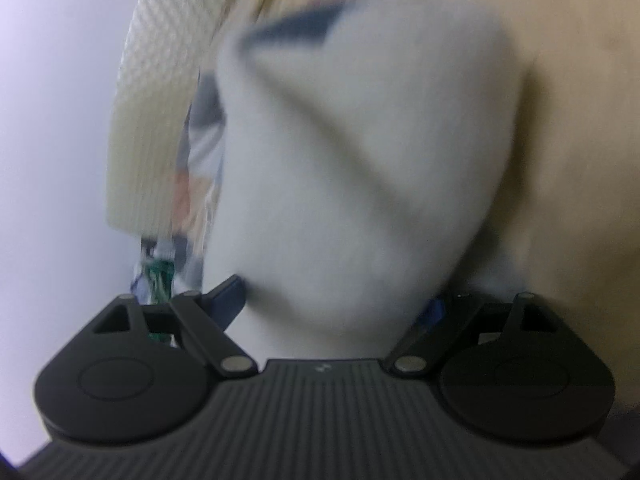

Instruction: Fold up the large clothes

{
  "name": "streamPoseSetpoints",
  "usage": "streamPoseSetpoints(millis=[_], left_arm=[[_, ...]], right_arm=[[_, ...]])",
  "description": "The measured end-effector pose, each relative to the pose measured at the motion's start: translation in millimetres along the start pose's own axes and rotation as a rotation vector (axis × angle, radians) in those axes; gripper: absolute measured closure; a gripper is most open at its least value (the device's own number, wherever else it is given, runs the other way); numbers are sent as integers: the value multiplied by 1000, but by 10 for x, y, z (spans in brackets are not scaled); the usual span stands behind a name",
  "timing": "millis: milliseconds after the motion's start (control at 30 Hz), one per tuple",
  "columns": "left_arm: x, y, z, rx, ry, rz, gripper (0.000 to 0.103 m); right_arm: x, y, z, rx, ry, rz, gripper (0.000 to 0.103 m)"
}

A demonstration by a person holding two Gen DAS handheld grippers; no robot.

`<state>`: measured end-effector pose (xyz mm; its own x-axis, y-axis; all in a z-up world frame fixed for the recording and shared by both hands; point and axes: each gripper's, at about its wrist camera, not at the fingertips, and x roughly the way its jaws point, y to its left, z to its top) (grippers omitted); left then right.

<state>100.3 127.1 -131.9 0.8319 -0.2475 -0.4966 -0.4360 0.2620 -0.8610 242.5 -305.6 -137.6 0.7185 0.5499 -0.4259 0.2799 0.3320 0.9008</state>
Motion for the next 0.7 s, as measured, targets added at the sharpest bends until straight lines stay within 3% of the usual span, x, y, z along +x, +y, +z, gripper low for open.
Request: streamPoseSetpoints(millis=[333,500,700], left_arm=[[211,44,147,-42,22,-44,50],[151,-9,127,-2,12,-59,52],[-32,-85,41,54,5,-112,55]], right_arm=[[283,-50,101,-28,15,23,14],[112,-50,128,-78,15,76,53],[-178,121,59,-189,-1,127,59]])
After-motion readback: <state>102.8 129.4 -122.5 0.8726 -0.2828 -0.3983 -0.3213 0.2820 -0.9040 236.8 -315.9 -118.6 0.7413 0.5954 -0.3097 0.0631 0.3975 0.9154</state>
